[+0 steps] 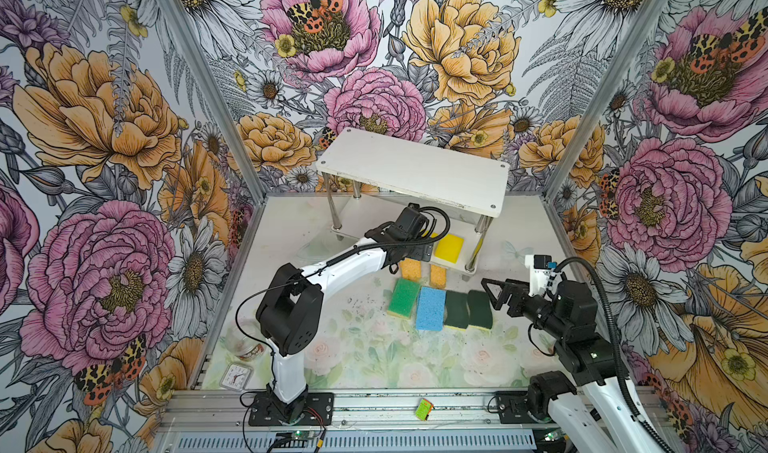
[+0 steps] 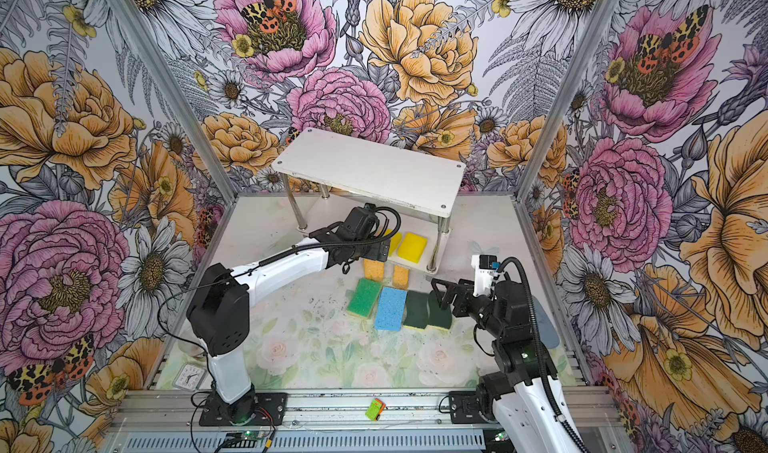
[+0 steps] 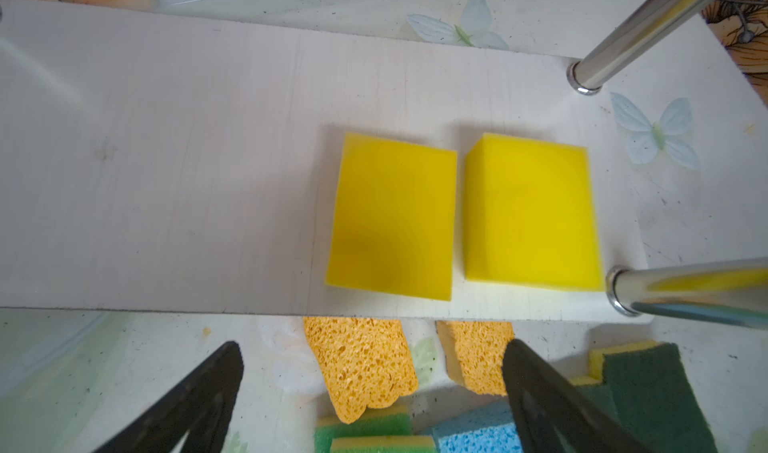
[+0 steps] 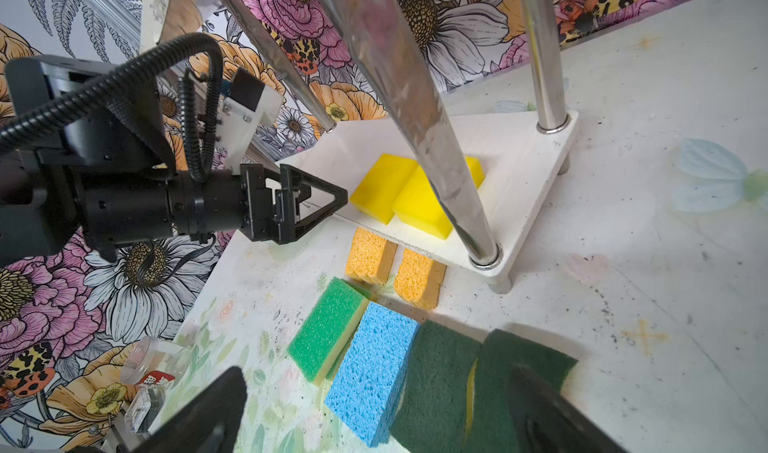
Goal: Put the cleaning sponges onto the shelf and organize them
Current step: 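Withdraw the left gripper from the shelf toward the sponge row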
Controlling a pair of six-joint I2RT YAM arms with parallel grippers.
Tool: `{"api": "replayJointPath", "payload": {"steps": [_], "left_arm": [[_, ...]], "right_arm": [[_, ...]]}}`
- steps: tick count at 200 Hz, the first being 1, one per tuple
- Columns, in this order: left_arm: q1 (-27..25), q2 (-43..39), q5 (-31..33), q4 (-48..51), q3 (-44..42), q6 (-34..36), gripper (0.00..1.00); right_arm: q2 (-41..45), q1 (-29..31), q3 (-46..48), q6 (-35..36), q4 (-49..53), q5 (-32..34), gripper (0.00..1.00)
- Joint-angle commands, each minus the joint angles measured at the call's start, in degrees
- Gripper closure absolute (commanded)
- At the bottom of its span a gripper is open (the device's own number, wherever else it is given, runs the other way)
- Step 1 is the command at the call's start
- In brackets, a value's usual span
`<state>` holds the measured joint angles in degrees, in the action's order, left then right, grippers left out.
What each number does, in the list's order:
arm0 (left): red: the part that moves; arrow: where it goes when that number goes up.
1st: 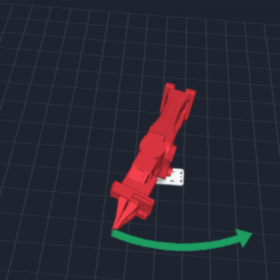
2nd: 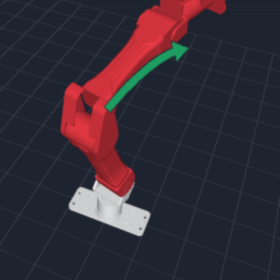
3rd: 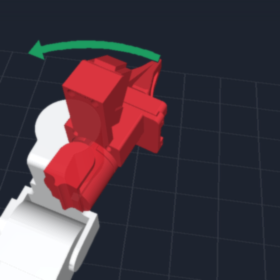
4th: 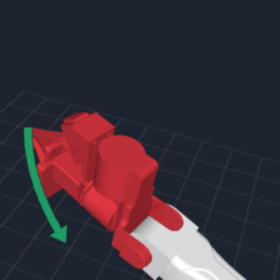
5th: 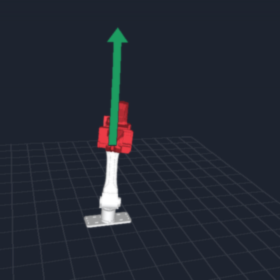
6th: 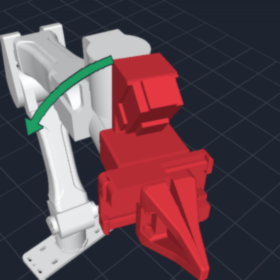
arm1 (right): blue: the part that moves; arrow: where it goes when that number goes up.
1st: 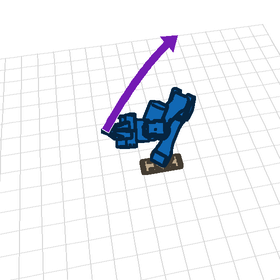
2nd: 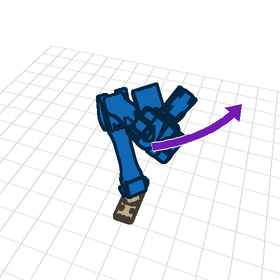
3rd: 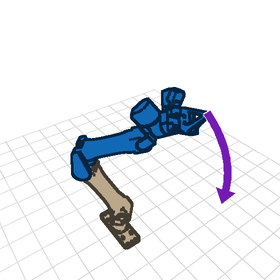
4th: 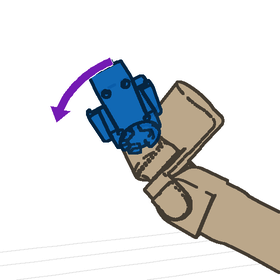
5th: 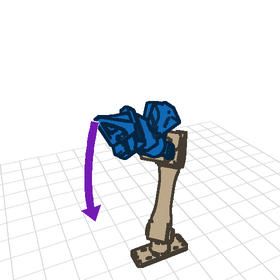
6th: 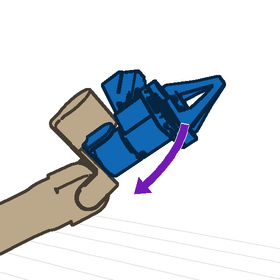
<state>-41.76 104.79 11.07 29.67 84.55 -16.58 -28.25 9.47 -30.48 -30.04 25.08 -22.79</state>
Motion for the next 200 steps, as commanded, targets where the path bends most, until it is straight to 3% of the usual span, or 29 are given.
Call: {"api": "replayJointPath", "payload": {"steps": [1,51,90,131,200], "left_arm": [[0.0,-6.5,0.2,-1.1,-3.3,-0.3,0.01],[-1.0,-17.2,-2.0,-4.7,-14.6,-0.9,0.01],[-0.6,-22.4,-7.6,-6.9,-22.6,-2.0,0.01],[-1.7,-23.8,-13.4,-7.6,-28.0,-4.9,0.02],[-5.5,-21.6,-11.5,-7.4,-32.4,-10.6,0.01]], "right_arm": [[-0.3,0.3,-0.2,-0.3,-0.1,-0.4,0.0],[-1.8,0.3,-0.8,-0.4,0.0,-0.2,0.0],[-2.4,0.3,-1.1,-0.7,0.0,0.3,0.0],[-3.3,0.3,-1.4,-0.5,-0.1,0.4,0.0],[-3.6,0.3,-1.4,-0.2,-0.1,0.5,0.0]]}}
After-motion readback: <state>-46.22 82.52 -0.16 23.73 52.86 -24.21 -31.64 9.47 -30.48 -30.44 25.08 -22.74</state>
